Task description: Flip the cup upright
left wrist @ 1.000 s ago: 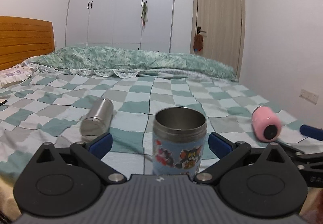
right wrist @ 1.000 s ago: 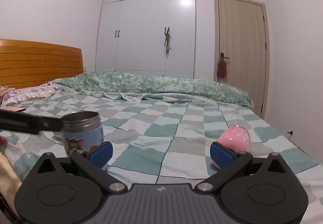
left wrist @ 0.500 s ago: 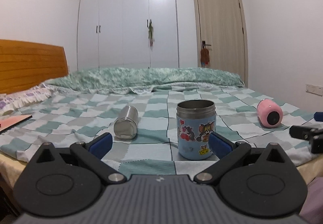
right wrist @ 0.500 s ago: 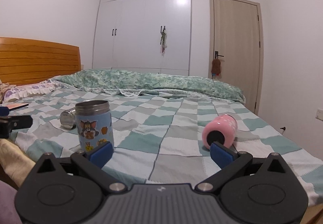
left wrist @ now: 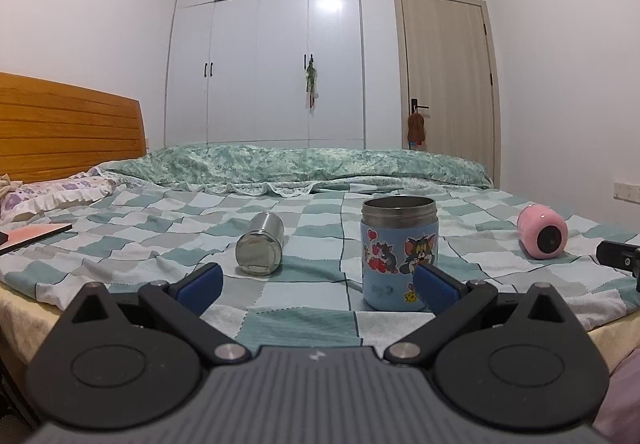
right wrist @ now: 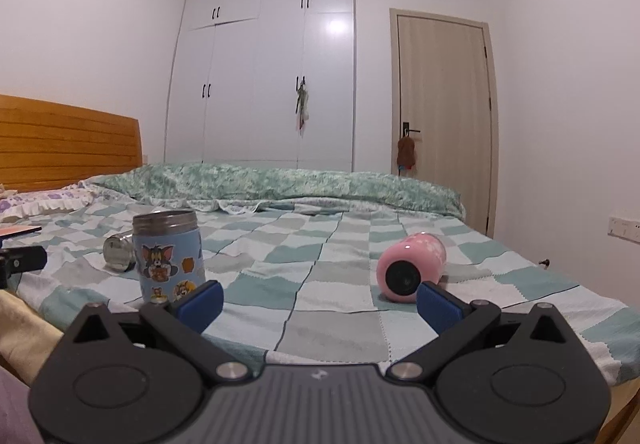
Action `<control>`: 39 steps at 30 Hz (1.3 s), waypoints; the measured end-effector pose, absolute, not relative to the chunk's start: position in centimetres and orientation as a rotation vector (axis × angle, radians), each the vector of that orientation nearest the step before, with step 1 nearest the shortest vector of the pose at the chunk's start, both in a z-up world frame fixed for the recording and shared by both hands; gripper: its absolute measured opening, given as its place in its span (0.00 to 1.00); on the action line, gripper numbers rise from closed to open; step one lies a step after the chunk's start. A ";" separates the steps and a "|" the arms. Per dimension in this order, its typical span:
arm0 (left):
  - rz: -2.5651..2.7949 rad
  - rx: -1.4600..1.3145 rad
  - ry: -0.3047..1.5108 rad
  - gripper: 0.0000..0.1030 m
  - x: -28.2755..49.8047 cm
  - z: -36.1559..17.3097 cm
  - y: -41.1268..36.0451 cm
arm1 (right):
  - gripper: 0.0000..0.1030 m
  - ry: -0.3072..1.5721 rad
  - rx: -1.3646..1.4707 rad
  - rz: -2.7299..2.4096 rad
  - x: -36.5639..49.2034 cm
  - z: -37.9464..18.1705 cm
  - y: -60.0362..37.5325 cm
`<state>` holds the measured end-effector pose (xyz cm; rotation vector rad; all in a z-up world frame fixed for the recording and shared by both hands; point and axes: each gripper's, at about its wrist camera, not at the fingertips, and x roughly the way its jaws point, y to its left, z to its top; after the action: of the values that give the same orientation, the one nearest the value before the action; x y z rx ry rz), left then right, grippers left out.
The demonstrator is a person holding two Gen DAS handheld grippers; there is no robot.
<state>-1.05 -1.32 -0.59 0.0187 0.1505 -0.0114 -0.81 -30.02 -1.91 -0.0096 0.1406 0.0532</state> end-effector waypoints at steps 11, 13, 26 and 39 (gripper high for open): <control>-0.016 0.012 0.149 1.00 -1.0 -0.7 -1.1 | 1.00 0.131 -0.006 0.042 -1.0 -2.0 -30.2; -0.016 0.012 0.148 1.00 -1.1 -0.7 -1.1 | 1.00 0.129 -0.007 0.042 -1.1 -2.0 -30.2; -0.021 0.011 0.151 1.00 -1.1 -0.6 -1.2 | 1.00 0.120 -0.012 0.044 -1.4 -2.1 -30.0; -0.021 0.010 0.150 1.00 -1.1 -0.7 -1.2 | 1.00 0.119 -0.013 0.043 -1.4 -2.1 -29.9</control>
<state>-1.13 -1.23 -0.65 0.0104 0.1498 -0.0215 -1.42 -29.94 -2.11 -0.0129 0.1187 0.0433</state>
